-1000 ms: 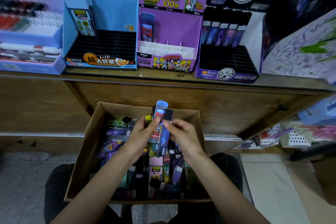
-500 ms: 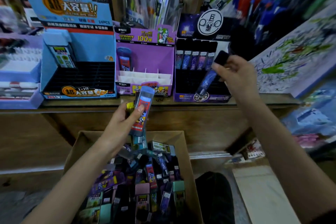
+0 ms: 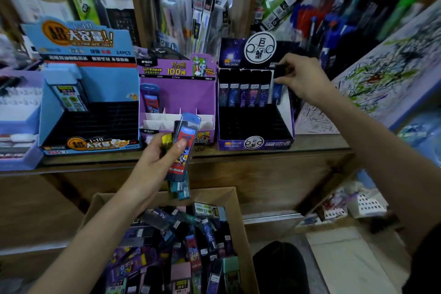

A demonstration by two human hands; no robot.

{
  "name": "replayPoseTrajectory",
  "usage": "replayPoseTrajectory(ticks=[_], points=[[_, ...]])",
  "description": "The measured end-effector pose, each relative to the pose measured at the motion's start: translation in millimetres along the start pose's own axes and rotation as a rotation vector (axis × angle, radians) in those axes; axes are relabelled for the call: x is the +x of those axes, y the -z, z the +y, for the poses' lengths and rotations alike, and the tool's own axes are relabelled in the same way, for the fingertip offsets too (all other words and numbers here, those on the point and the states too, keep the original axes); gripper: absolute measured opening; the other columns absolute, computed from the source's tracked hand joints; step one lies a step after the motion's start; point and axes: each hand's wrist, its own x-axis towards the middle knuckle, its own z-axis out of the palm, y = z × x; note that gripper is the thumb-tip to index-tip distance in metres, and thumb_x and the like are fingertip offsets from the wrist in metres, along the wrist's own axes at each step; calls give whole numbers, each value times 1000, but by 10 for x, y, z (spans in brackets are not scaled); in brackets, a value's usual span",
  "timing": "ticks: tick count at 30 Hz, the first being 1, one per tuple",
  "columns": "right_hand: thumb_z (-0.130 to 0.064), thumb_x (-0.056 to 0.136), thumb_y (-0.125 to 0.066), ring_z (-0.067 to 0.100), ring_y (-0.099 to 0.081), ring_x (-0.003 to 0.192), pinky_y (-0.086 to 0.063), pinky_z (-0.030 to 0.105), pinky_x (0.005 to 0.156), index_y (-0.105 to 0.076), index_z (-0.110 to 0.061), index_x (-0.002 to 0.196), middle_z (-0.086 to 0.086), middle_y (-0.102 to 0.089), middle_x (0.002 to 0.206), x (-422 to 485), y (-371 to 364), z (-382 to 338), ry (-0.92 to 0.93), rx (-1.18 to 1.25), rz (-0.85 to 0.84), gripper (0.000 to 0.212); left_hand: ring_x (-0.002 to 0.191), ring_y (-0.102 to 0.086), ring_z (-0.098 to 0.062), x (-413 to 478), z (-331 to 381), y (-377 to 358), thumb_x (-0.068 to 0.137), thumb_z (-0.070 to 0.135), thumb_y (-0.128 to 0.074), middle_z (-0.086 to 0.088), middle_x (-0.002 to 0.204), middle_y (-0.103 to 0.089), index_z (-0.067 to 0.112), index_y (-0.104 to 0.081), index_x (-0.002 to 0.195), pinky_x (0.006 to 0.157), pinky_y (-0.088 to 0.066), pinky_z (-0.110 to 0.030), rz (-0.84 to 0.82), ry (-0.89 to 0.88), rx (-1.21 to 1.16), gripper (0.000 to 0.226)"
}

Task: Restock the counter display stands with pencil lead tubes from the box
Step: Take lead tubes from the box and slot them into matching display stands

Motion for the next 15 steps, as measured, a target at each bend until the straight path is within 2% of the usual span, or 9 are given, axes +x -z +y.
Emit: replayPoseTrajectory(ticks=[4,7,8,9,11,13,15], points=[[-6,83,-68,28,-58,86,-48,33,79,-55,-5,108,18,-62,97,58,-55,11,40,-82,-87,29,81,-68,-6,-6,14,-40,75,42,-60,10,85,-71,29,-60,100,64,-53,-16,-4,-4,-24,28],[2,83,-65,21,-49,76,-42,8,60,-51,-6,106,14,-53,88,79,-93,25,2,7,-82,28,81,-68,-8,1,14,-47,73,44,-62,9,85,-71,32,-61,97,63,-53,-17,1,-2,-33,27],[3,84,-64,20,-46,74,-39,5,54,-49,-6,105,12,-50,85,88,-101,29,-13,26,-76,27,82,-68,-8,3,13,-47,73,45,-62,9,86,-71,32,-62,97,64,-53,-17,1,0,-33,27],[3,84,-63,20,-45,73,-40,9,55,-47,-7,104,11,-49,83,100,-107,34,-22,23,-70,28,82,-68,-8,3,11,-47,73,45,-62,9,86,-71,33,-62,97,64,-53,-18,2,2,-30,28],[-2,85,-64,23,-50,73,-46,27,64,-45,-9,106,11,-53,82,115,-116,40,-20,-47,-53,29,82,-68,-8,4,12,-44,73,46,-62,8,87,-71,35,-63,96,64,-53,-19,5,3,-25,26],[-5,83,-66,29,-55,79,-49,39,73,-46,-8,108,15,-58,88,128,-118,38,-2,-140,-16,31,83,-68,-8,3,25,-43,73,47,-62,8,87,-71,37,-63,96,63,-53,-19,1,5,-27,25],[-5,82,-68,29,-55,80,-49,40,75,-49,-7,107,16,-60,89,141,-113,40,-14,-132,3,31,82,-68,-8,5,45,-43,74,45,-61,9,87,-71,34,-62,99,63,-53,-18,-3,3,-29,27]])
